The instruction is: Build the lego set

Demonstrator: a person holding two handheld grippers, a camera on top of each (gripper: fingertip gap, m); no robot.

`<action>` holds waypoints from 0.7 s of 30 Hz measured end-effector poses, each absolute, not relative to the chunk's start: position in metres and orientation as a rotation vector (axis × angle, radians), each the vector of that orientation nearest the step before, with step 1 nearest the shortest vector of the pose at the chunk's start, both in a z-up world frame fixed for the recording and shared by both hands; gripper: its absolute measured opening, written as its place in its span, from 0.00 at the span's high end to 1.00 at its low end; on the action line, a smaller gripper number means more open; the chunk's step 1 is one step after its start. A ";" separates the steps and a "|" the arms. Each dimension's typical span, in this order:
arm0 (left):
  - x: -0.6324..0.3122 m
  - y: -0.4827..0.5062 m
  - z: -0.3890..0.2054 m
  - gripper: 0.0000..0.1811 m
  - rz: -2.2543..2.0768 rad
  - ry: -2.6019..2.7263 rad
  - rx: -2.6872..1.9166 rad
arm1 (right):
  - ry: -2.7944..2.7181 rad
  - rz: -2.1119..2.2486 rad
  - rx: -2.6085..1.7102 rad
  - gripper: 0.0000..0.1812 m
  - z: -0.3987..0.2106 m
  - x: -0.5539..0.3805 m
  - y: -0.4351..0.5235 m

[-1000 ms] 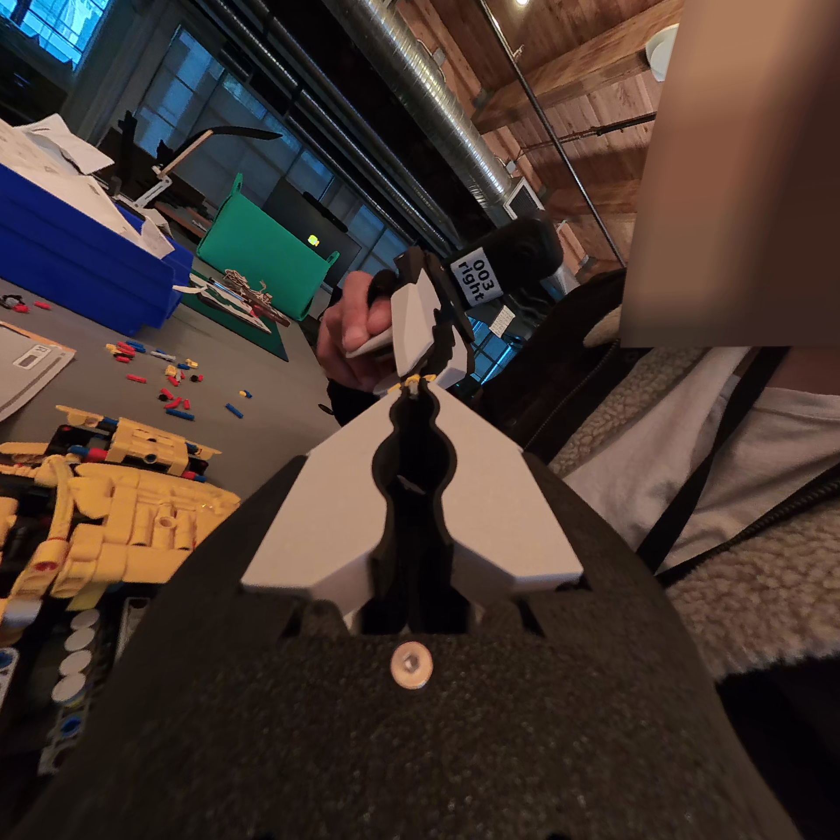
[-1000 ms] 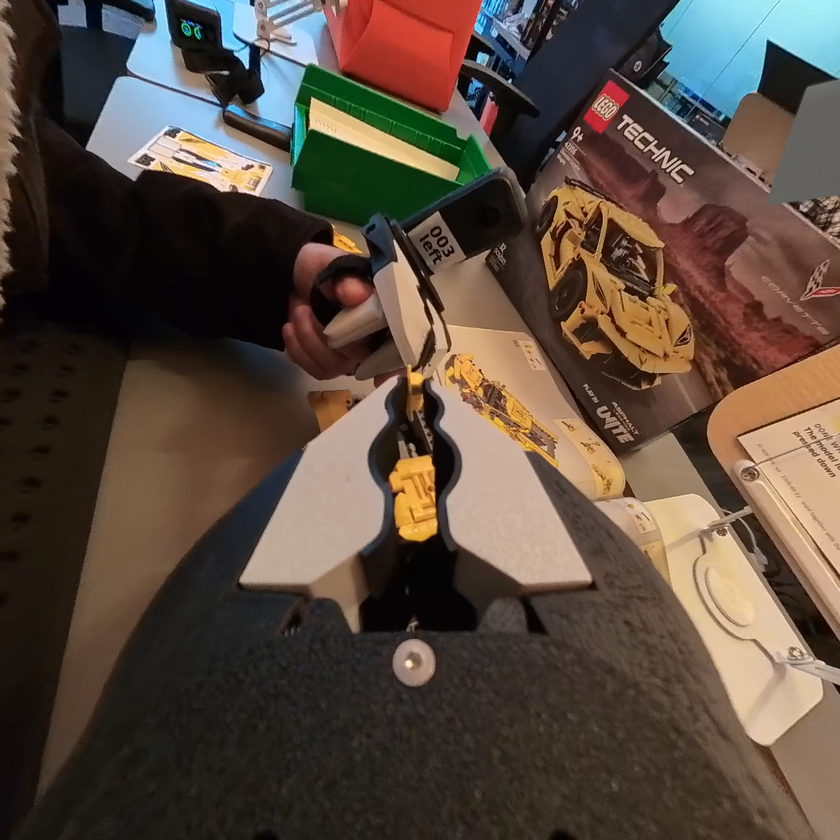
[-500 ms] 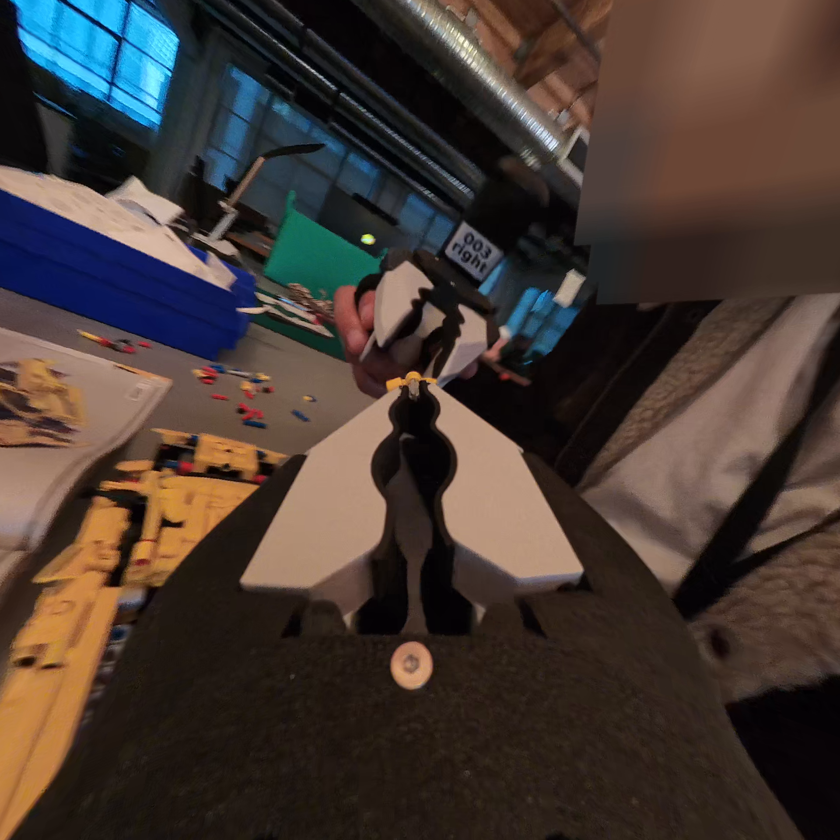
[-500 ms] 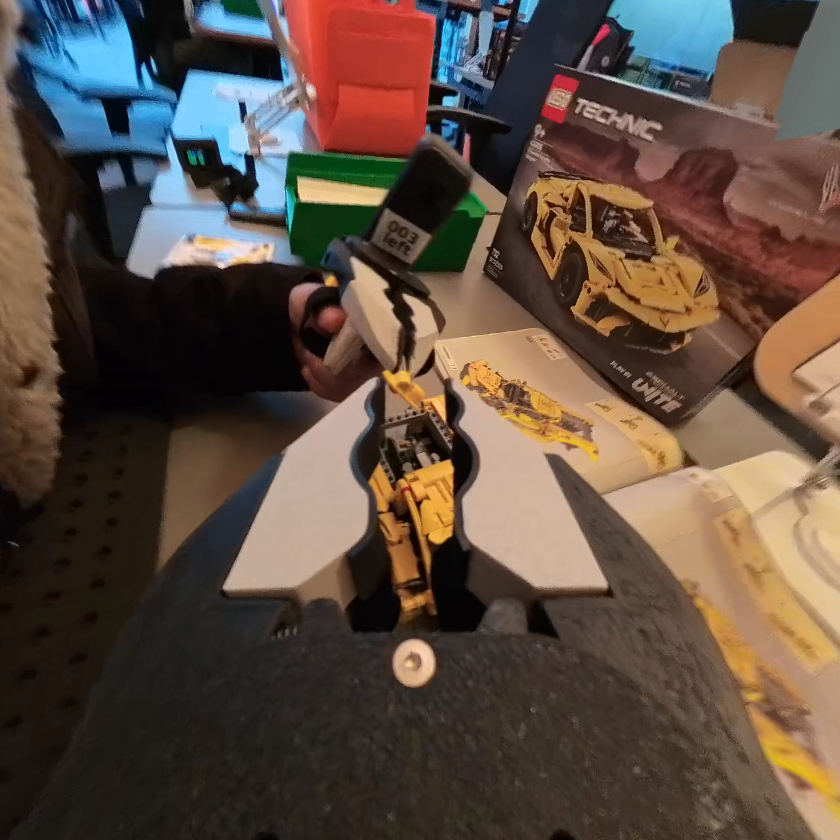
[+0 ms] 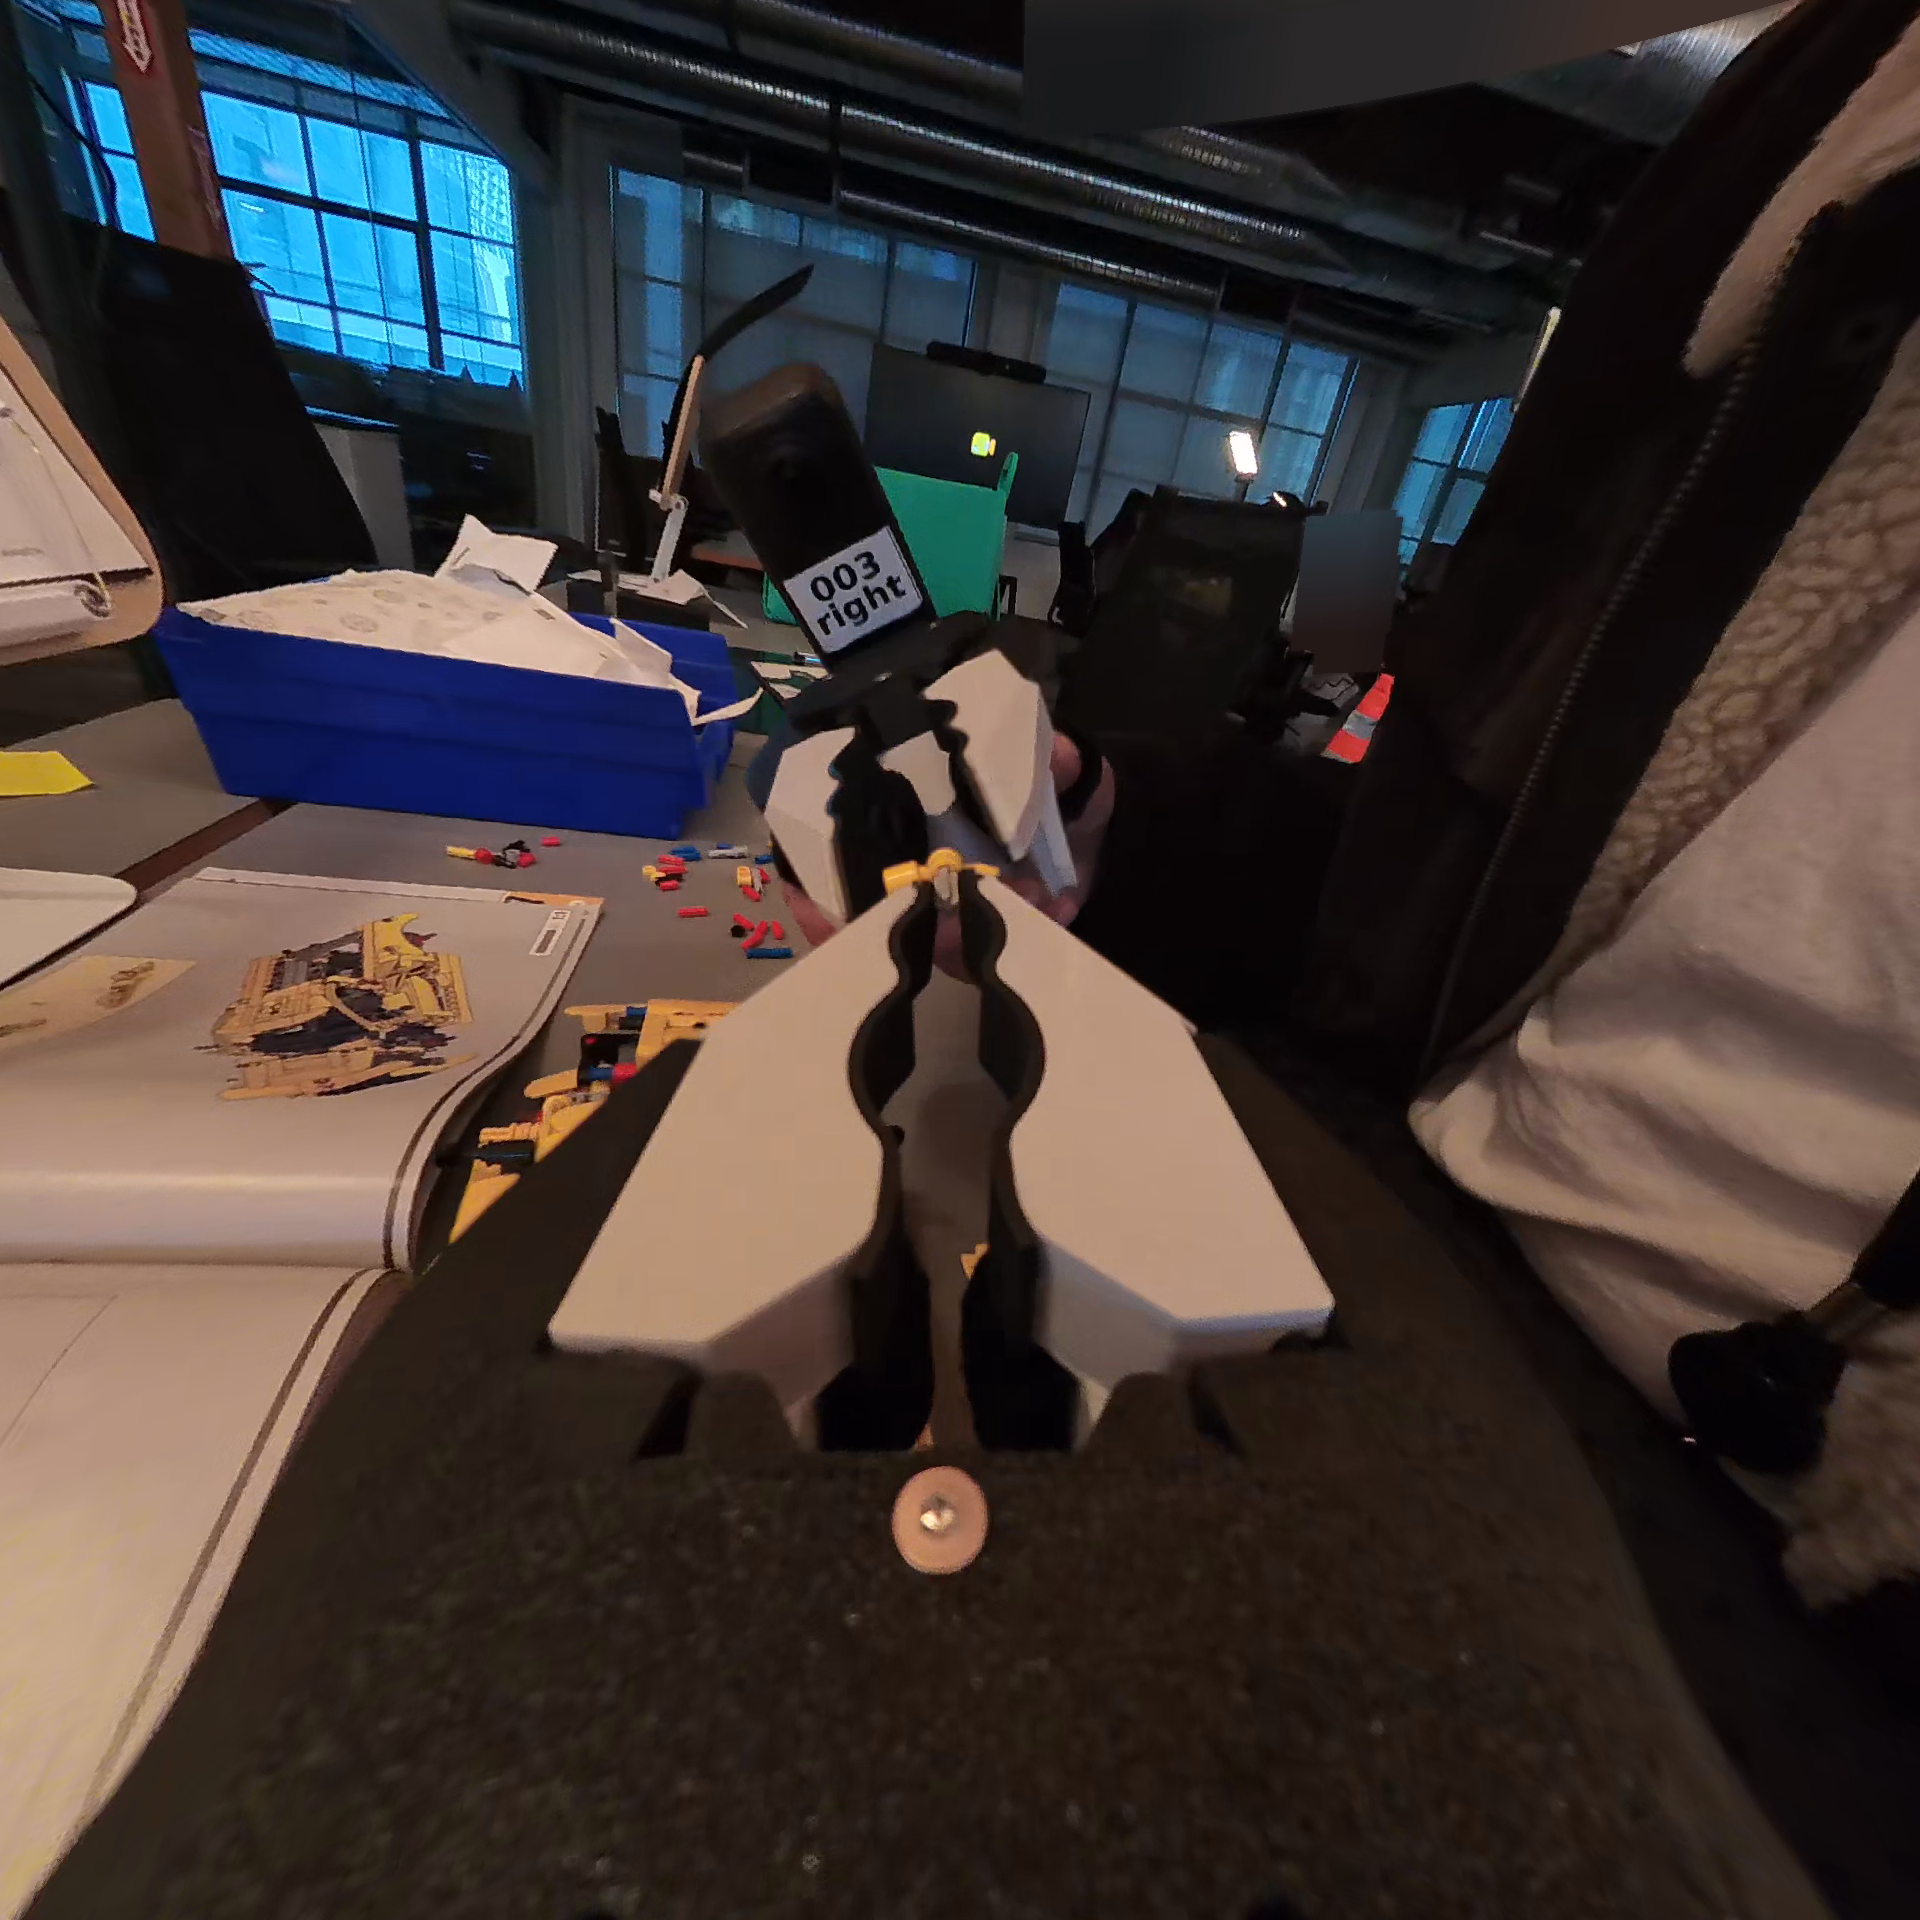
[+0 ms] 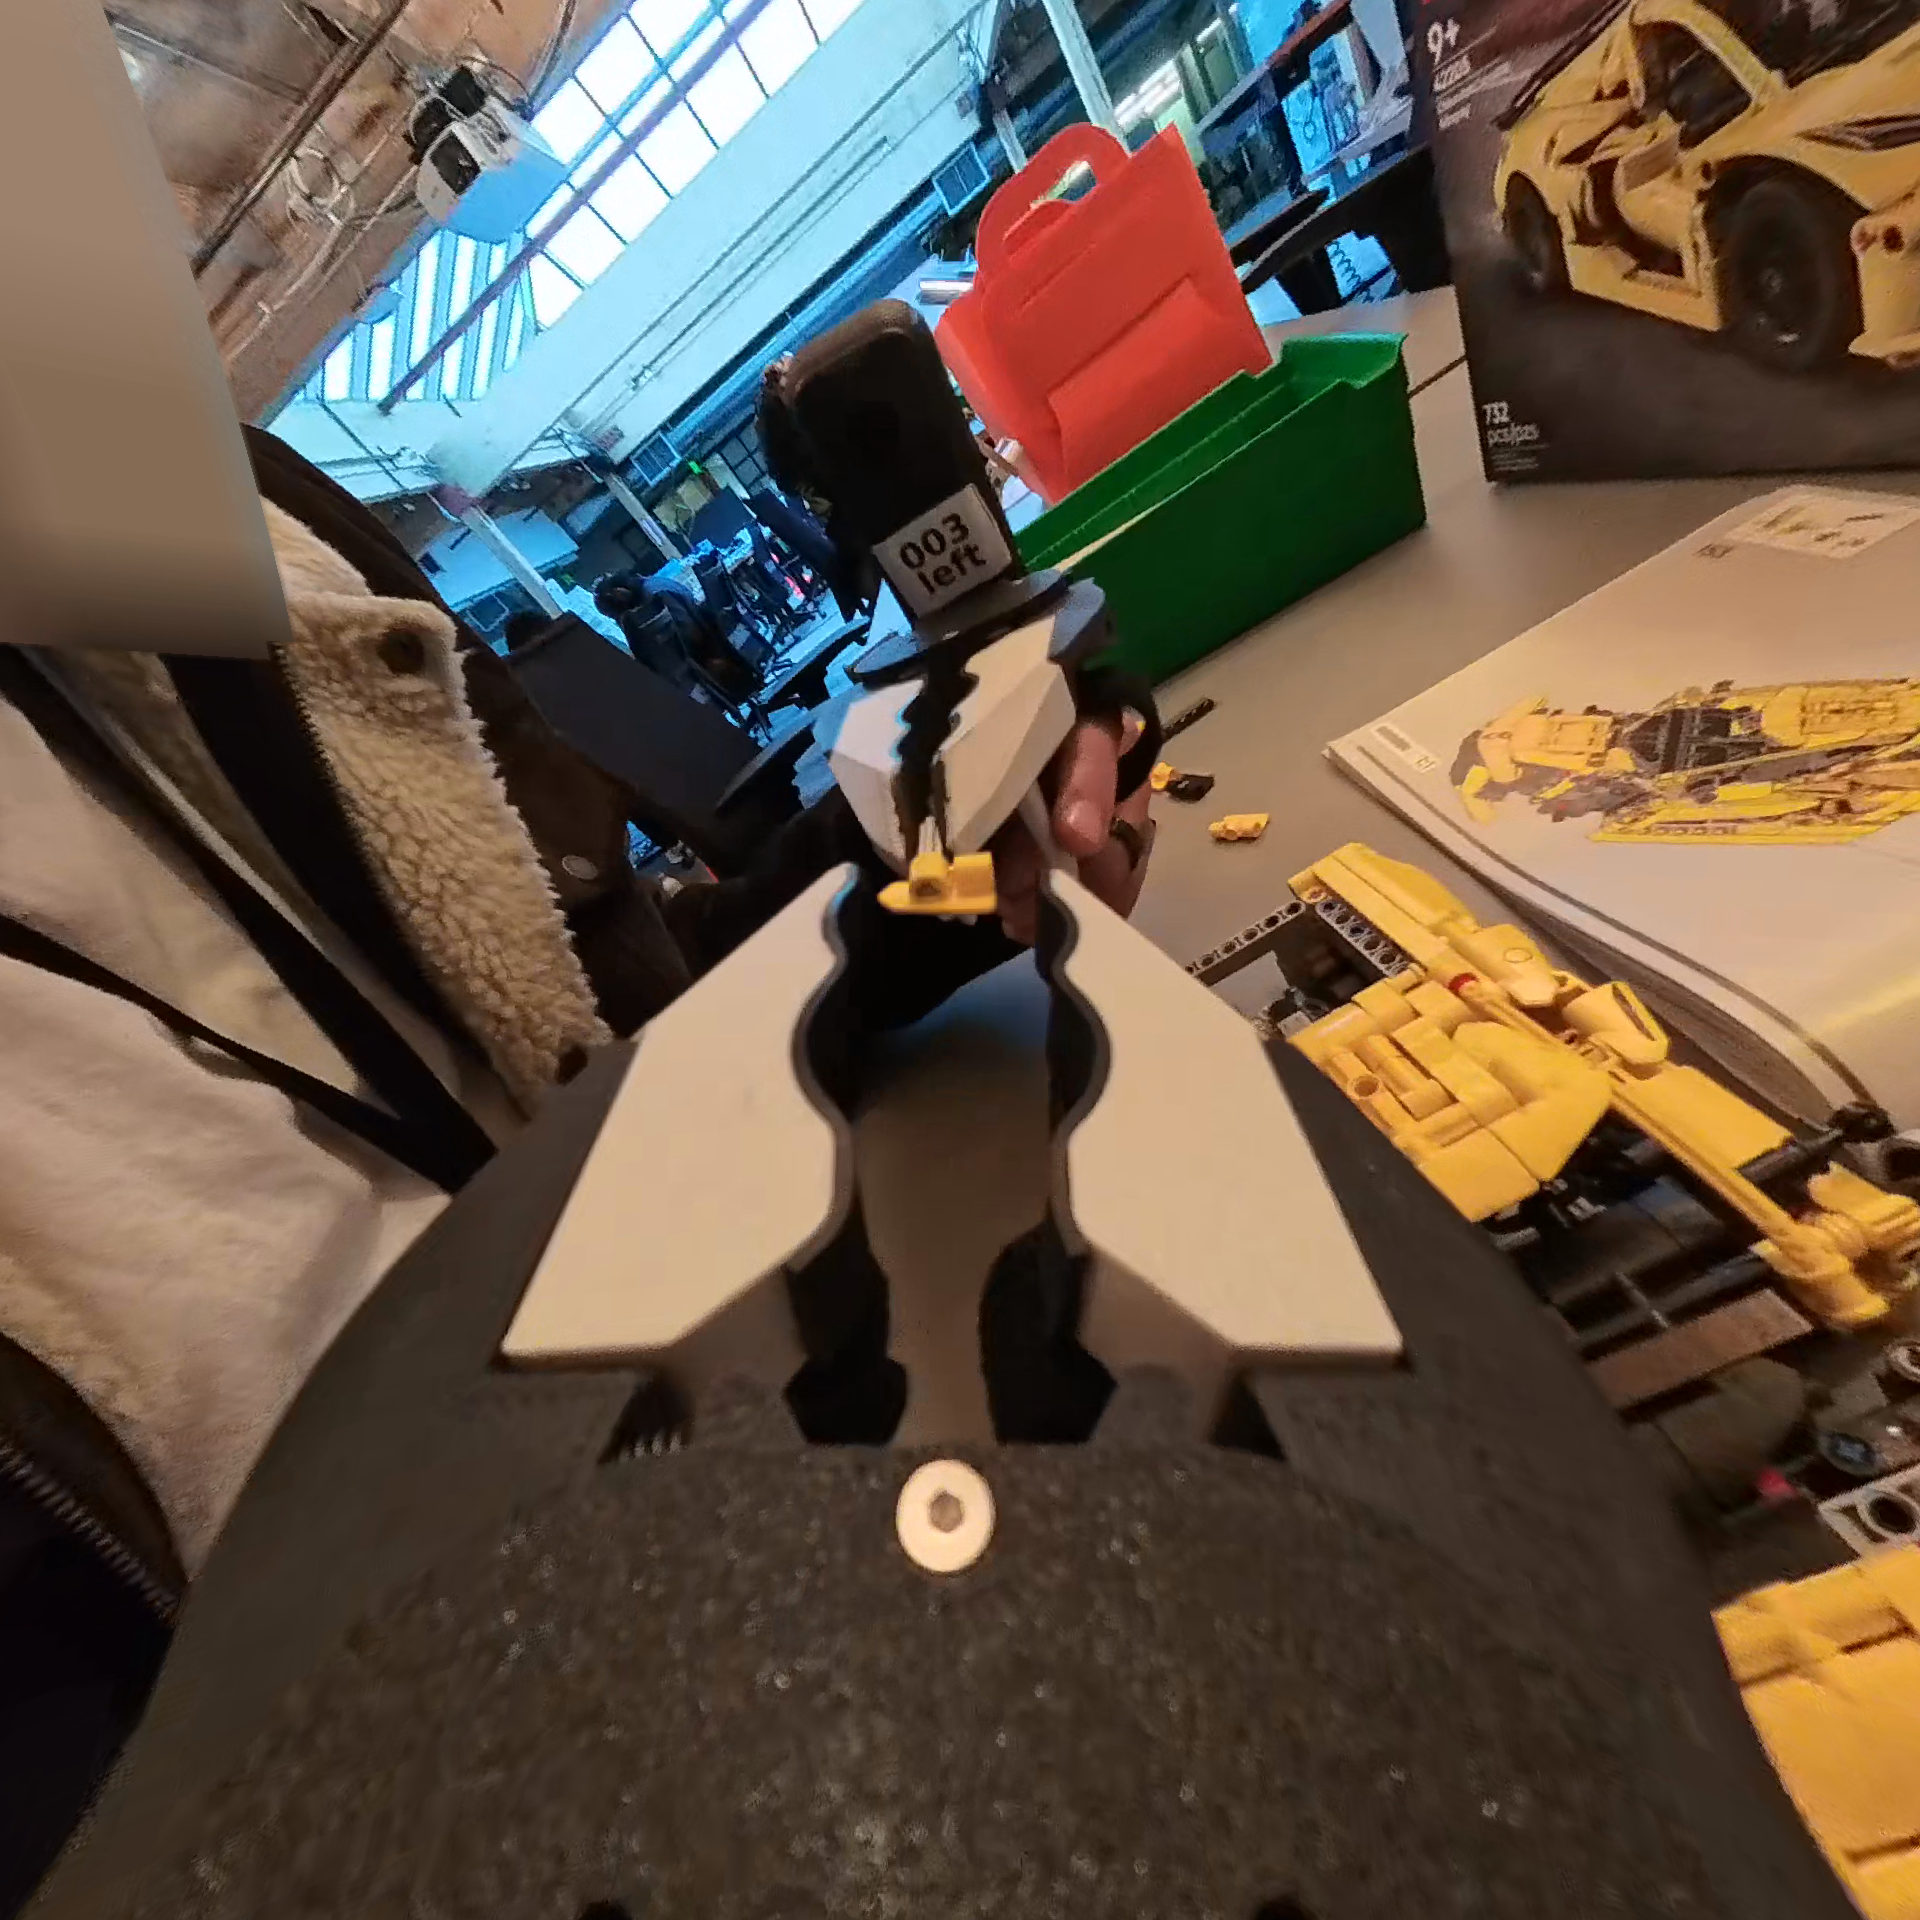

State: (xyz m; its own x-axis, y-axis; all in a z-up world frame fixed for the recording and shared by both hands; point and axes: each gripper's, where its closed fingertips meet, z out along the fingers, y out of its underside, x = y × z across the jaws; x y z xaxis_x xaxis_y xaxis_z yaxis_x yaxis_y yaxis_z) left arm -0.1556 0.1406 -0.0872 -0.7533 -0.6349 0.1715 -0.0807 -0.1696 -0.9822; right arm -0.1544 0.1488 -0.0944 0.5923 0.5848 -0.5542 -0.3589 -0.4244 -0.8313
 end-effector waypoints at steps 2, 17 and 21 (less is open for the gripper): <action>-0.156 0.138 -0.088 0.98 -1.995 1.730 -0.816 | -0.200 1.038 -1.706 0.87 -0.095 -0.153 0.150; -0.152 0.138 -0.090 0.97 -2.108 1.747 -0.986 | -0.236 0.943 -1.722 0.92 -0.096 -0.150 0.146; -0.145 0.150 -0.095 0.88 -2.034 1.706 -1.075 | -0.225 0.886 -1.733 0.92 -0.095 -0.140 0.141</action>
State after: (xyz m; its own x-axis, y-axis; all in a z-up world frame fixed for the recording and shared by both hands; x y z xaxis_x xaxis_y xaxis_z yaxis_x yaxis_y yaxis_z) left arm -0.1446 0.1503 -0.0949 -0.6855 -0.6330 0.3597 -0.2438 -0.2660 -0.9326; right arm -0.1401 0.1407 -0.0949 0.6996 0.5586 -0.4455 -0.2789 -0.3605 -0.8901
